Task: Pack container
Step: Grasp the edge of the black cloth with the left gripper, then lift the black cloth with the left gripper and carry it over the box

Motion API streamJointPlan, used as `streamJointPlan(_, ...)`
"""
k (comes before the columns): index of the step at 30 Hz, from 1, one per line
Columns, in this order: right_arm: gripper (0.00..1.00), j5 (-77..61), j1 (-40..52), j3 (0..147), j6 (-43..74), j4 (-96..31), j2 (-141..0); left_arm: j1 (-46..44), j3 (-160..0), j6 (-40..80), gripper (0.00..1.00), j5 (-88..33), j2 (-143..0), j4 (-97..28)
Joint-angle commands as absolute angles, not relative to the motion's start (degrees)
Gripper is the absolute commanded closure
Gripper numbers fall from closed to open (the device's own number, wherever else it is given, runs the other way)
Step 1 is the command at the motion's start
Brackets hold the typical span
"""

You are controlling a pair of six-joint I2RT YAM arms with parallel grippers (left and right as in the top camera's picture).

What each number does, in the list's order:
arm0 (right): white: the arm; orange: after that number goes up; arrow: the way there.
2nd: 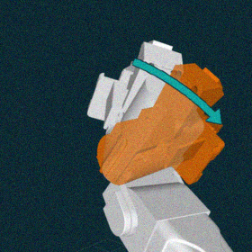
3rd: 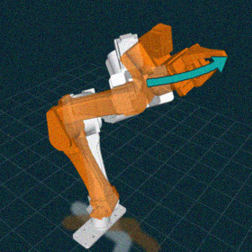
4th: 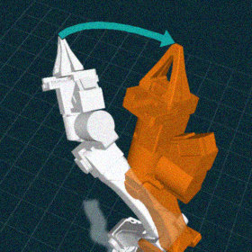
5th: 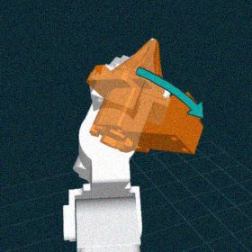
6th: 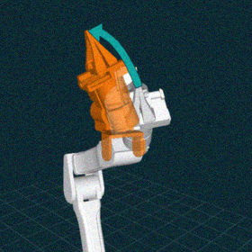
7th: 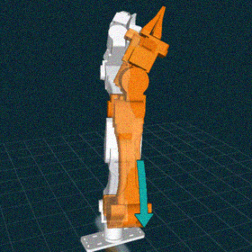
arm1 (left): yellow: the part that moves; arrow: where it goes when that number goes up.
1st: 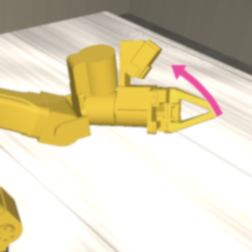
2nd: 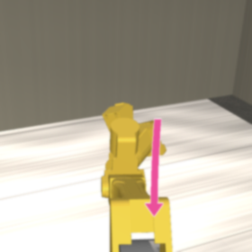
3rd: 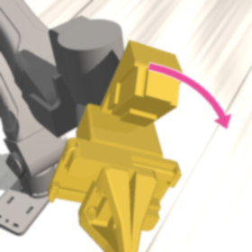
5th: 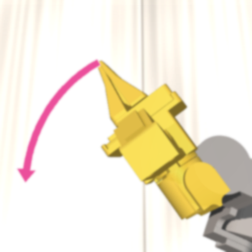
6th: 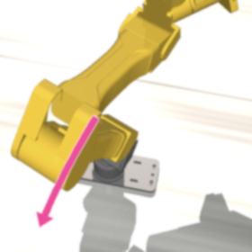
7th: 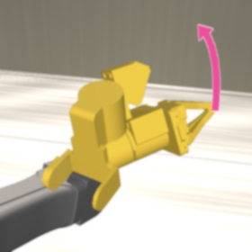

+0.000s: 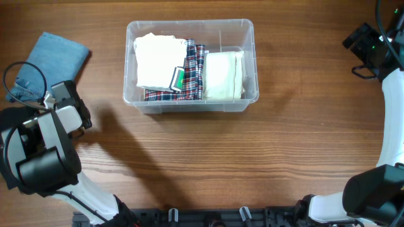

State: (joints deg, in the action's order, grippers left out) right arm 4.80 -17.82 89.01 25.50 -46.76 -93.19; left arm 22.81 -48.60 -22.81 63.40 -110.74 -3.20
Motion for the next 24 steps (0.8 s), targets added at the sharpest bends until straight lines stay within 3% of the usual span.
streamJointPlan(1,0.0,5.6,-17.8,88.8,25.5,-46.8,-93.5,22.7,-47.1,-20.6,0.0,42.5,-114.1,-3.4)
streamJointPlan(5,0.0,5.6,-17.8,88.8,25.5,-46.8,-93.5,22.7,-47.1,-17.0,0.0,30.9,-114.1,-4.0)
streamJointPlan(9,0.0,5.6,-17.8,88.8,25.5,-46.8,-93.5,23.5,-47.1,-7.4,0.0,33.7,-114.1,-4.1)
streamJointPlan(20,0.0,5.6,-17.8,88.8,25.5,-46.8,-93.5,32.1,-47.1,-0.7,0.02,39.1,-114.1,-12.2)
streamJointPlan(21,0.0,5.6,-17.8,88.8,25.5,-46.8,-93.5,32.7,-47.1,-0.7,0.09,39.1,-114.1,-12.2)
streamJointPlan(24,0.0,5.6,-17.8,88.8,25.5,-46.8,-93.5,33.9,-47.1,-0.8,0.48,38.6,-114.1,-11.3)
